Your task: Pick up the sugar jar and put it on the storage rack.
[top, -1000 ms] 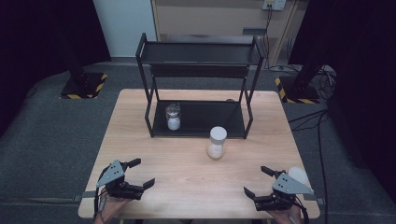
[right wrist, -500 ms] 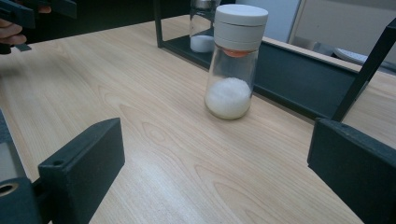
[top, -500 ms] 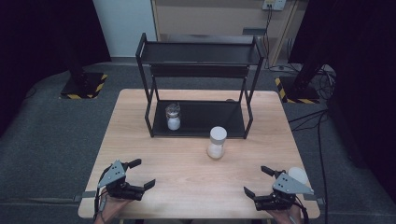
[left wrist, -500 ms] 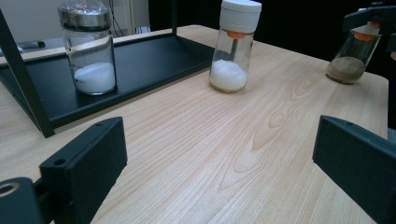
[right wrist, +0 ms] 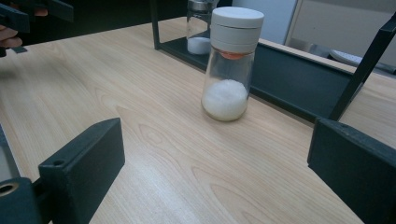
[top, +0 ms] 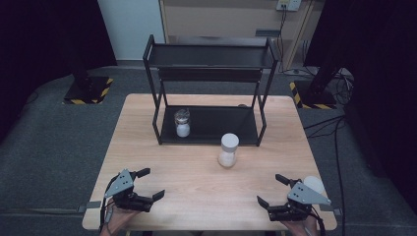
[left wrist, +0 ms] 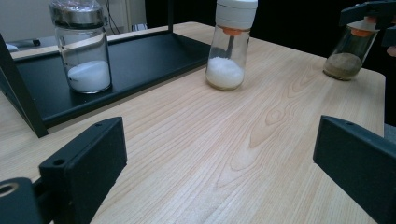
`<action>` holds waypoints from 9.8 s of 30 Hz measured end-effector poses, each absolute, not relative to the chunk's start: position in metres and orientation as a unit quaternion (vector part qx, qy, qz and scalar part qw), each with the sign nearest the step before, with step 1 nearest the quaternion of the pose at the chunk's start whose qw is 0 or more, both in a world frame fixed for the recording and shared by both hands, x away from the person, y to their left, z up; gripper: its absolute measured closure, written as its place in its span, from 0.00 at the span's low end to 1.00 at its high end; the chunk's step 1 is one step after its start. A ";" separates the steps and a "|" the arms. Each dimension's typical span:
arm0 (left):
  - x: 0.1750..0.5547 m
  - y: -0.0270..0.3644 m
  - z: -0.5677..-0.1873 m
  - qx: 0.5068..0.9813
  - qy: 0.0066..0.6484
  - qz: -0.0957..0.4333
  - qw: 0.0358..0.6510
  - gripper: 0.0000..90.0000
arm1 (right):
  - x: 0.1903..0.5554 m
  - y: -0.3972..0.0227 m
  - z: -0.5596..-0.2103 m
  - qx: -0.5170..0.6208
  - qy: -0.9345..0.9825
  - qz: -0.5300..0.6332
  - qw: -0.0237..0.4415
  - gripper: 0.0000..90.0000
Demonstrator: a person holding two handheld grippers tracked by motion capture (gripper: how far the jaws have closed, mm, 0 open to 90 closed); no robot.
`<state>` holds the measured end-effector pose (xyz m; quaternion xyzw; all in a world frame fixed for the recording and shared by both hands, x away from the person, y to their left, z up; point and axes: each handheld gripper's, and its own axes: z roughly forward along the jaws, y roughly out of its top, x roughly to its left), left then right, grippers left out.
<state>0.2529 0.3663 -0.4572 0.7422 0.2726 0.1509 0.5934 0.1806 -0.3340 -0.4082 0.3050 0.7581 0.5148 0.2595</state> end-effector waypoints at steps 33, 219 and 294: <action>0.253 0.364 -0.455 0.749 0.275 0.149 0.584 0.02 | 0.189 -0.319 -0.373 0.316 0.755 0.512 0.263 0.05; 0.243 0.371 -0.454 0.745 0.311 0.156 0.569 0.02 | 0.430 -0.166 -0.324 0.366 0.775 0.452 0.248 0.37; 0.244 0.371 -0.454 0.746 0.307 0.156 0.570 0.02 | 0.451 -0.149 -0.337 0.382 0.764 0.461 0.242 0.12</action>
